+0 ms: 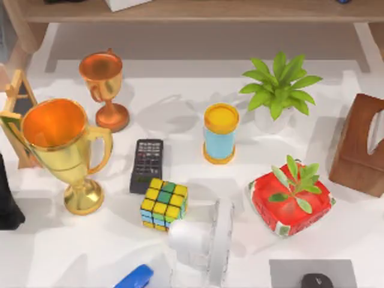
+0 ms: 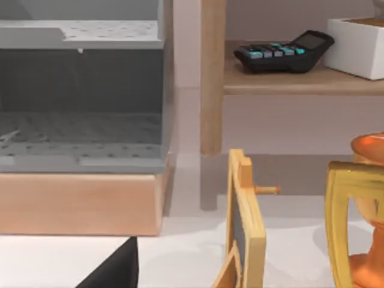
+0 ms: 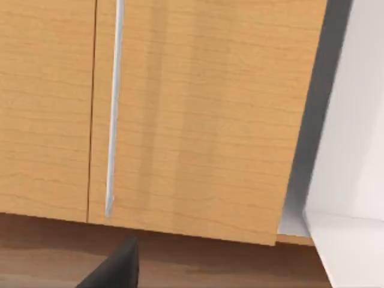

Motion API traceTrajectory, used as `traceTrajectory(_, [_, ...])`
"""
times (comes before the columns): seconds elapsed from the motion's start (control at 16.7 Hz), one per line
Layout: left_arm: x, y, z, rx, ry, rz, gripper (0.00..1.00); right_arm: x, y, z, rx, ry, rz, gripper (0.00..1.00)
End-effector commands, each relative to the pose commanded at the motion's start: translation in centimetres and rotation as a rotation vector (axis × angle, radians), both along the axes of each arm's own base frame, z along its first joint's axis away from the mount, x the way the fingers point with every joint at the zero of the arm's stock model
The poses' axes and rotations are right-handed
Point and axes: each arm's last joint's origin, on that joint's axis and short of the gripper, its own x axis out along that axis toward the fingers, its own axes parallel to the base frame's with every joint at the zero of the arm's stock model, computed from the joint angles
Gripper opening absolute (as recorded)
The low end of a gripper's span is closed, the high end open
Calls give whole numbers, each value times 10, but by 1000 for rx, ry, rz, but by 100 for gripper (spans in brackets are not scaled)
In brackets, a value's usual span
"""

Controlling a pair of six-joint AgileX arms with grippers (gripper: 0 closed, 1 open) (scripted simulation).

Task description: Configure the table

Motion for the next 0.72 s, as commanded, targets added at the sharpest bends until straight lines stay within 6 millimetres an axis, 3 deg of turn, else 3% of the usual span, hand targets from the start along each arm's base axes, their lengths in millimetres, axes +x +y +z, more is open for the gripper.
traceTrajectory(0.3, [0,0,0,0,0,0,100,-9,-5,-35,104,32,50,100])
traceTrajectory(0.72, [0,0,0,0,0,0,100,-7,-5,-38,110,33,57,100])
